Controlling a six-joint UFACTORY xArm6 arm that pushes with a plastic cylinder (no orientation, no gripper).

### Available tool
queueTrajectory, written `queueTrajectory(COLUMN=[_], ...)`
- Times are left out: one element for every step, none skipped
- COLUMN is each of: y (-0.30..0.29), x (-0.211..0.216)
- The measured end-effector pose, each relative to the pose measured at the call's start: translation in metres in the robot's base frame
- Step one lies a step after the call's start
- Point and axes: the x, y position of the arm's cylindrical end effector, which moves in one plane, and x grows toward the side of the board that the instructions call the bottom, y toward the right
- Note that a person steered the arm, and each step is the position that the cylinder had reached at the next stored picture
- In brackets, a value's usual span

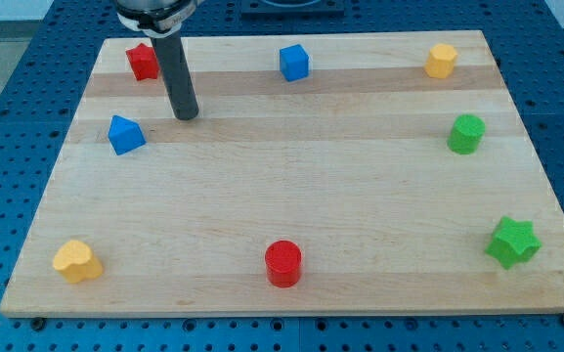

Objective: Move your arm towards the cube

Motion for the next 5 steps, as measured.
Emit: queueTrajectory(y=[0.0, 0.0, 0.0, 0.048, 0.052], x=[0.0, 0.0, 0.0, -0.021, -0.026])
